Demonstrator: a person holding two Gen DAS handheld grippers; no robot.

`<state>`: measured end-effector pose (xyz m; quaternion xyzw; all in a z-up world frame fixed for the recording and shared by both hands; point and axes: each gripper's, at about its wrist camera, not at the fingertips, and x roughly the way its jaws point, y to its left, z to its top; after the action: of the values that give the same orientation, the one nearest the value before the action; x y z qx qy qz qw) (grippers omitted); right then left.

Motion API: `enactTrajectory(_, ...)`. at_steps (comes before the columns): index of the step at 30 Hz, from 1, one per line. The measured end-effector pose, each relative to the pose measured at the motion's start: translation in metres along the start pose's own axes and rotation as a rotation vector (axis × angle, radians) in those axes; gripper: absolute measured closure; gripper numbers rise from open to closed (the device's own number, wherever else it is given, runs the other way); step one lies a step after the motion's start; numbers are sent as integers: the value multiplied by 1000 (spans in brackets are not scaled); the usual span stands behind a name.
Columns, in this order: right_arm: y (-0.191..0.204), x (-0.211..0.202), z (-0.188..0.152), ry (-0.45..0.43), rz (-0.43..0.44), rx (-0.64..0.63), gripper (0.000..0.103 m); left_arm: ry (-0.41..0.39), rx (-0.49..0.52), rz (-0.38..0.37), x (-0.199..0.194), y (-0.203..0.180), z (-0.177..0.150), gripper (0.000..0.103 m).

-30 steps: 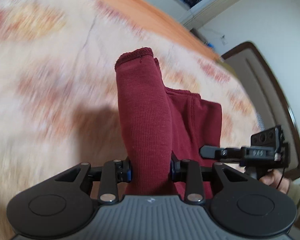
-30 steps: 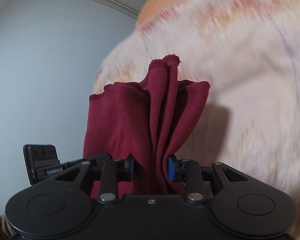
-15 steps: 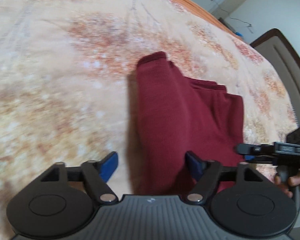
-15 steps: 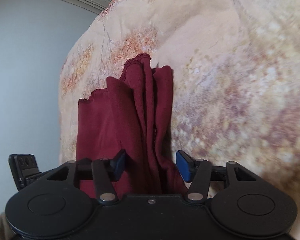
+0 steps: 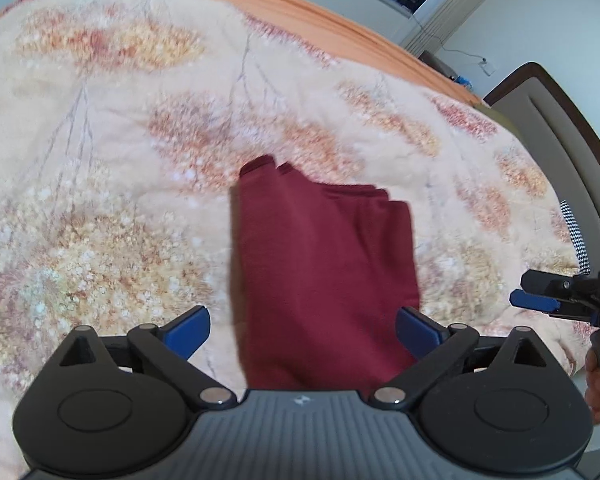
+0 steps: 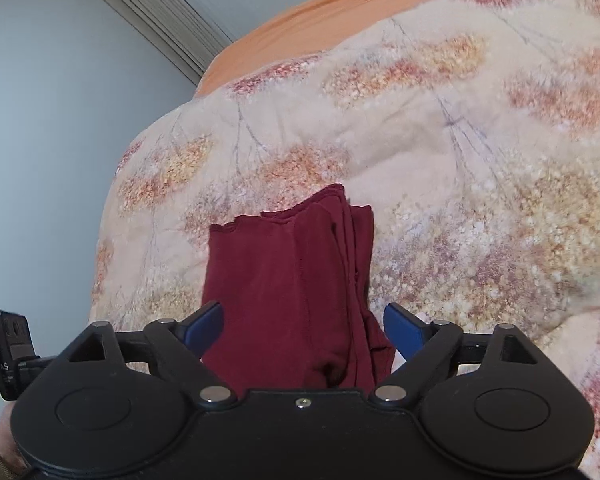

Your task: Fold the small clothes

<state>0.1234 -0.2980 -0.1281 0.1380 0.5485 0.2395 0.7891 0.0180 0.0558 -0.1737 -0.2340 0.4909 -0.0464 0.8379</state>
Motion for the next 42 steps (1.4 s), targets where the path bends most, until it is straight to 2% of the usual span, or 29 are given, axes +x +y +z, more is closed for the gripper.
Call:
enactTrajectory(2,13,-12,-4,1,-10,-16,4,-3,9,11,-12,-9,-2,1)
enactTrajectory(6,38,-29,-9,21,0,-41,3,-29,-16,15,-41,-26,-7,1)
enactTrajectory(13,77,-75,-20,57,-8,-131,1,-49,-25,93,-96,-66,-30,1)
enactTrajectory(18,84,-102,-35,101,-72,-183,1,-49,-30,143,-122,-90,-53,1)
enactTrajectory(21,83,-116,-47,104,-87,-203,1,-48,-51,181,-132,-98,-65,1)
enactTrajectory(25,80,-129,-62,107,-87,-211,1,-58,-81,195,-142,-105,-81,1)
enactTrajectory(32,72,-144,-80,82,-108,-210,1,-53,-52,269,-151,-121,-98,1)
enactTrajectory(42,76,-152,-83,52,-100,-218,1,-69,-19,278,-158,-133,-101,1)
